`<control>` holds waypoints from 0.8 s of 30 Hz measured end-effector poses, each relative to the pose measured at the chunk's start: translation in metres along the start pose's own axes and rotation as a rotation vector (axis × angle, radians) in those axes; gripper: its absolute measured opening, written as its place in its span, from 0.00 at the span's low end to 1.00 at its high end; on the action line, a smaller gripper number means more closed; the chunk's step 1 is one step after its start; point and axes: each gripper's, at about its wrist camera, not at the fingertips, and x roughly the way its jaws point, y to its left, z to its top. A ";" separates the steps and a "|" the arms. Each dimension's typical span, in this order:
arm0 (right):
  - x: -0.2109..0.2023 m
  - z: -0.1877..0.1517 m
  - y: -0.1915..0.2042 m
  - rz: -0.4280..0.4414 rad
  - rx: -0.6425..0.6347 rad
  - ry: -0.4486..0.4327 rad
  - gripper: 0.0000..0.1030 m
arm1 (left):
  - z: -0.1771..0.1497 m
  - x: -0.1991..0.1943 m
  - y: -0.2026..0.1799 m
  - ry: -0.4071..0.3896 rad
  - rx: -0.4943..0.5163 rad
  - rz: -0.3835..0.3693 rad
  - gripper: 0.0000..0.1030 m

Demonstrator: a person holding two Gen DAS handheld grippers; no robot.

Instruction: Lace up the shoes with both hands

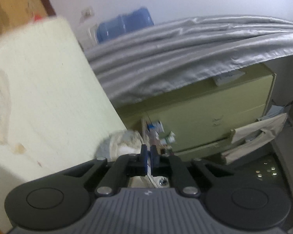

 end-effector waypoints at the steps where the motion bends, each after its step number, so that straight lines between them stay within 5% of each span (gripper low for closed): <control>1: -0.001 0.000 0.000 0.006 0.000 -0.005 0.03 | 0.004 -0.009 -0.003 -0.048 0.043 0.036 0.03; 6: -0.013 0.003 0.001 0.010 -0.014 -0.005 0.10 | 0.042 -0.077 0.000 -0.296 0.166 0.214 0.03; 14: -0.065 -0.013 -0.002 -0.023 -0.021 -0.061 0.20 | 0.073 -0.210 0.004 -0.574 0.322 0.528 0.03; 21: -0.110 -0.032 -0.015 -0.087 -0.018 -0.087 0.23 | 0.066 -0.275 0.011 -0.636 0.390 0.739 0.00; 24: -0.107 -0.031 -0.028 -0.074 0.052 -0.071 0.23 | 0.063 -0.273 0.003 -0.589 0.399 0.671 0.01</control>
